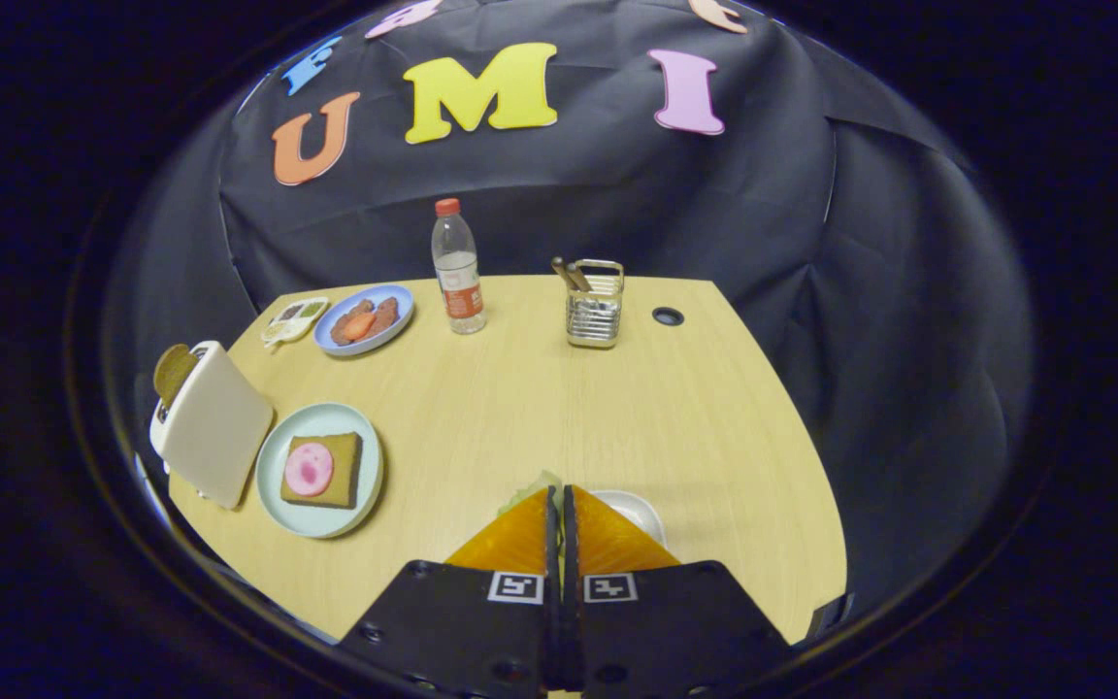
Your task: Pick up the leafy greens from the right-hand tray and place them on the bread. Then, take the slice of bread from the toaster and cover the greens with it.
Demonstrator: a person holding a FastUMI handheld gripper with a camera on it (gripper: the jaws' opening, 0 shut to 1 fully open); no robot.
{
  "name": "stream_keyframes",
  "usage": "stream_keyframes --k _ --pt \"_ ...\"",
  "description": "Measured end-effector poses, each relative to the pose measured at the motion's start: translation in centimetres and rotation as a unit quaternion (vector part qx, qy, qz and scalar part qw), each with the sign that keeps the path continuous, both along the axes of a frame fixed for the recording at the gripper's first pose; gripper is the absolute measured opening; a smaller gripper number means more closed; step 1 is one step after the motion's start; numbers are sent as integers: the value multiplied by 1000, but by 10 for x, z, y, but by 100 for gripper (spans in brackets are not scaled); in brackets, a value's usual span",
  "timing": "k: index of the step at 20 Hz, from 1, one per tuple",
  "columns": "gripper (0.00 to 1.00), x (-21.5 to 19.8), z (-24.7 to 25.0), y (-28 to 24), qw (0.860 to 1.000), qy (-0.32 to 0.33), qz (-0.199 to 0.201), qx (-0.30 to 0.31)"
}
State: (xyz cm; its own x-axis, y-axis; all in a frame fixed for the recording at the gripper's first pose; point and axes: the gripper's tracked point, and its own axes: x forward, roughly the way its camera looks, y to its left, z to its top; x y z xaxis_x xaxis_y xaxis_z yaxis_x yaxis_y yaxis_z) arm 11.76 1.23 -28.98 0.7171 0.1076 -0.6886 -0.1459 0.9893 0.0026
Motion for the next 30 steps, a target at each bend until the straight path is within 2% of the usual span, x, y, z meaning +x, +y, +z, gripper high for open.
stream_keyframes --k 10,17,25,30 --pt "1 -45 48 96 999 -37 36 -16" --pt "1 -67 44 195 996 -6 87 4" --pt "1 -55 33 295 990 36 132 38" --pt "1 -33 4 323 989 57 130 44"
